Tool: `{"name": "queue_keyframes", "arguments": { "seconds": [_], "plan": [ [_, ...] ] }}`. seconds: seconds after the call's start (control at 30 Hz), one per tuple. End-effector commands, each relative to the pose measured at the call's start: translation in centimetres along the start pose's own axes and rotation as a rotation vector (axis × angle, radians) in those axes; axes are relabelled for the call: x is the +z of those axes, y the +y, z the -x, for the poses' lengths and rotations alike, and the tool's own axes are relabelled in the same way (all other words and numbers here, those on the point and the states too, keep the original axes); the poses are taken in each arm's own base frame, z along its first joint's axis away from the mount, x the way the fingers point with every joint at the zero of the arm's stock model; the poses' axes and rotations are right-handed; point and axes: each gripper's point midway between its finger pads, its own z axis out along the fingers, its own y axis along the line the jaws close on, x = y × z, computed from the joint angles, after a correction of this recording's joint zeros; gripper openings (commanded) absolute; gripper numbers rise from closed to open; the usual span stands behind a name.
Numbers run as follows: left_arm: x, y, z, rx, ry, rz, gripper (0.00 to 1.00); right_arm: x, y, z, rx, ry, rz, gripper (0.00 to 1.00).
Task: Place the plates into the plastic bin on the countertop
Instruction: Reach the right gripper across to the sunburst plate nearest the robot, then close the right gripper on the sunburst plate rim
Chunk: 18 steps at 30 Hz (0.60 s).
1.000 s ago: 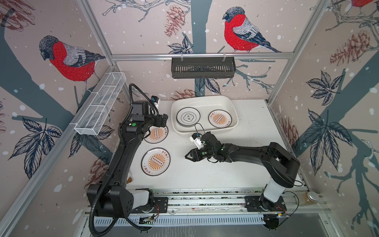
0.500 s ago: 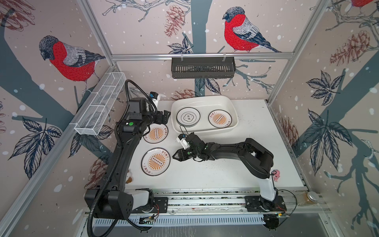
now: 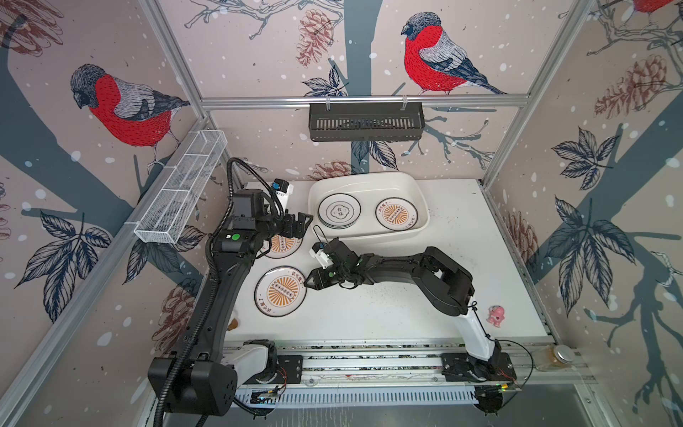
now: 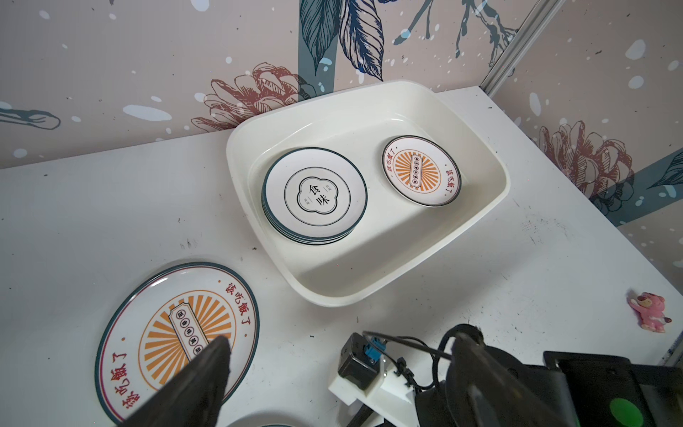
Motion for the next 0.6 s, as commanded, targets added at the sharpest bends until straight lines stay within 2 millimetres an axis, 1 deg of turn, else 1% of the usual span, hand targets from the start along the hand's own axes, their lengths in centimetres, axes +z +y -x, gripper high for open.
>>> {"name": "queue_keyframes", "arguments": {
  "seconds": [0.0,0.13,0.27,0.37,0.5,0.57],
  "plan": [
    [-0.4,-0.4,0.5,0.029,-0.023,-0.015,0.92,0.4,0.1,-0.1,-0.007,0.02,0.013,0.5],
    [-0.3,-0.5,0.6,0.028,-0.02,-0.022,0.92,1.0,0.4,-0.1,0.0,0.034,0.043,0.5],
    [-0.3,-0.5,0.8,0.015,-0.023,-0.028,0.92,1.8,-0.2,-0.4,0.019,0.048,0.037,0.48],
    [-0.6,-0.5,1.6,0.003,-0.043,-0.021,0.92,2.2,-0.6,-0.6,0.029,0.058,0.031,0.46],
    [-1.3,0.3,3.2,-0.021,-0.08,0.04,0.92,2.4,-1.2,-0.6,0.046,0.057,0.021,0.43],
    [-1.4,0.4,3.7,-0.026,-0.089,0.048,0.92,2.7,-1.5,-0.7,0.055,0.061,0.015,0.41]
  ]
}}
